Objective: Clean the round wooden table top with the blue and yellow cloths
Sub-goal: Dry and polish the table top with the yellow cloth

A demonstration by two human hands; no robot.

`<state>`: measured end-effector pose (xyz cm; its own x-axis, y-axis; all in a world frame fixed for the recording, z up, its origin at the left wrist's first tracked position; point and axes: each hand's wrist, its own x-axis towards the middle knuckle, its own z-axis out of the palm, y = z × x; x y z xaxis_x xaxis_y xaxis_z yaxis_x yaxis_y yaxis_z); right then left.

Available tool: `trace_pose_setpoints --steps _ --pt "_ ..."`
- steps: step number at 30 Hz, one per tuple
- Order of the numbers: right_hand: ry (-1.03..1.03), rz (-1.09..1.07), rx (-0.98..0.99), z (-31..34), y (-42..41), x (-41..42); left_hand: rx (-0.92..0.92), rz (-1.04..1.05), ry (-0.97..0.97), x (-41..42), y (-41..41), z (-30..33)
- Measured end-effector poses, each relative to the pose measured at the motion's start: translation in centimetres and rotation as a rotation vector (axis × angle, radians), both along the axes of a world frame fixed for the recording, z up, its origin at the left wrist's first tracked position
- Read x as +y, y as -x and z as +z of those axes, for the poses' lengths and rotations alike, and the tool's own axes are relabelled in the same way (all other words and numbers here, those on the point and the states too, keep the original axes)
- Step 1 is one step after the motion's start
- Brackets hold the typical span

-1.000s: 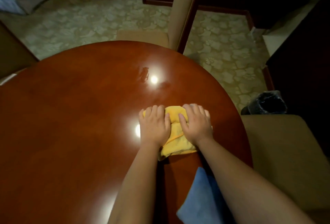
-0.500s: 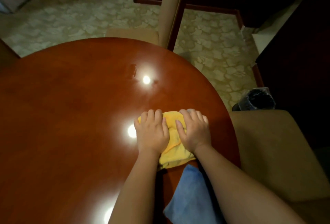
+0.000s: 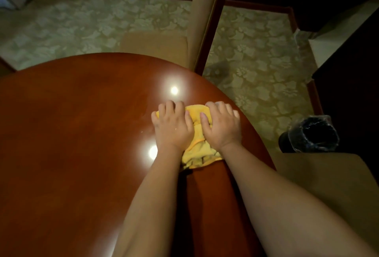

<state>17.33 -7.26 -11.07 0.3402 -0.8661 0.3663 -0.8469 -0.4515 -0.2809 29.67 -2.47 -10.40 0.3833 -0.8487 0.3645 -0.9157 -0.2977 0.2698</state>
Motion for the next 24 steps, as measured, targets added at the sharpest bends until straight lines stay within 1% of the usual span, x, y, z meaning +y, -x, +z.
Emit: trace_pose_setpoints --steps 6,12,17,24 --pt "-0.076 0.055 0.011 0.4 -1.6 -5.2 0.004 0.022 -0.003 -4.5 -1.3 0.0" --pt "-0.029 0.083 -0.015 0.4 -1.2 -4.7 -0.005 -0.004 -0.007 -3.7 -1.2 0.4" --pt "-0.056 0.074 0.006 0.2 1.7 -0.7 -0.01 -0.08 -0.011 0.3 0.9 0.4" --pt "-0.081 -0.012 0.024 0.3 8.1 9.9 0.017 -0.205 -0.063 9.3 6.0 0.7"
